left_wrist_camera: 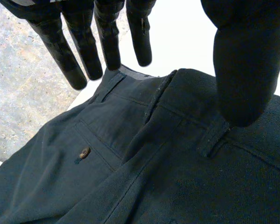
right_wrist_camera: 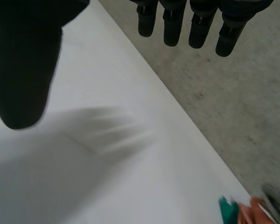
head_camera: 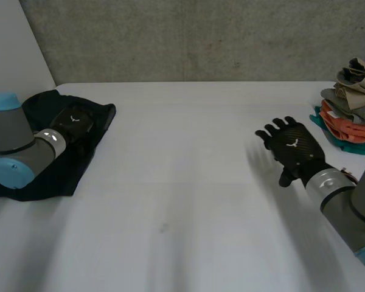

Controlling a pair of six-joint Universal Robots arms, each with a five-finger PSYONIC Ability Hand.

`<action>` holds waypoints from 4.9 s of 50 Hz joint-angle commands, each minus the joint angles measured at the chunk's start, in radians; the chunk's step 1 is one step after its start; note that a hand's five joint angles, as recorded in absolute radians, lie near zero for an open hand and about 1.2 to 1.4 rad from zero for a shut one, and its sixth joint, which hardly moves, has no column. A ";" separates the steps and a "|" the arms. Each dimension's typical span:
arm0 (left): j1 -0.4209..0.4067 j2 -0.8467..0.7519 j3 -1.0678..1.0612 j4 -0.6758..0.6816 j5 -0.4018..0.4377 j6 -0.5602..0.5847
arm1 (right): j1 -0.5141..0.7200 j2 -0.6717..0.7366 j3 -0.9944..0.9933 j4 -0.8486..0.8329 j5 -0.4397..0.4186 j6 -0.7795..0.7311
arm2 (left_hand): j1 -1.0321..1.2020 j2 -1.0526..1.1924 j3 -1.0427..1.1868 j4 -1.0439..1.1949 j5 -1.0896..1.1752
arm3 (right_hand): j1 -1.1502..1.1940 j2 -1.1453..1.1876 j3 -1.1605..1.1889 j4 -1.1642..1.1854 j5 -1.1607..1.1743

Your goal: Fold the laundry.

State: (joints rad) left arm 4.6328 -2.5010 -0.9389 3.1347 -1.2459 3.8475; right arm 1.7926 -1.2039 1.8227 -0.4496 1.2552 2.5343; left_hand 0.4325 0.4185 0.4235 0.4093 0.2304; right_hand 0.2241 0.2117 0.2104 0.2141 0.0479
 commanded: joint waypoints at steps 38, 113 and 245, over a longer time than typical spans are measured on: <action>-0.057 -0.226 0.445 -0.303 -0.107 0.101 | 0.059 0.079 -0.045 -0.007 -0.020 -0.040 | 0.233 0.247 0.242 0.256 0.261 | -0.050 -0.037 -0.036 -0.040 -0.048; -0.539 0.401 0.160 -0.427 -0.442 -0.204 | 0.155 -0.032 -0.259 0.469 0.161 0.391 | -0.258 -0.244 -0.249 -0.235 -0.230 | -0.050 -0.037 -0.036 -0.040 -0.048; -0.365 -0.259 0.928 -0.215 -0.299 -0.474 | 0.269 0.759 -1.303 -0.153 0.563 0.127 | -0.258 -0.244 -0.249 -0.235 -0.230 | -0.050 -0.037 -0.036 -0.040 -0.048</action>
State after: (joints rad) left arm 4.2925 -2.6914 -0.1527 2.9443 -1.4770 3.3715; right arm 2.0682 -0.5345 0.5484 -0.4158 1.8242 2.7039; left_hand 0.5833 0.6547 0.6810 0.6759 0.4982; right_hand 0.6543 0.6625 0.6861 0.6969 0.4980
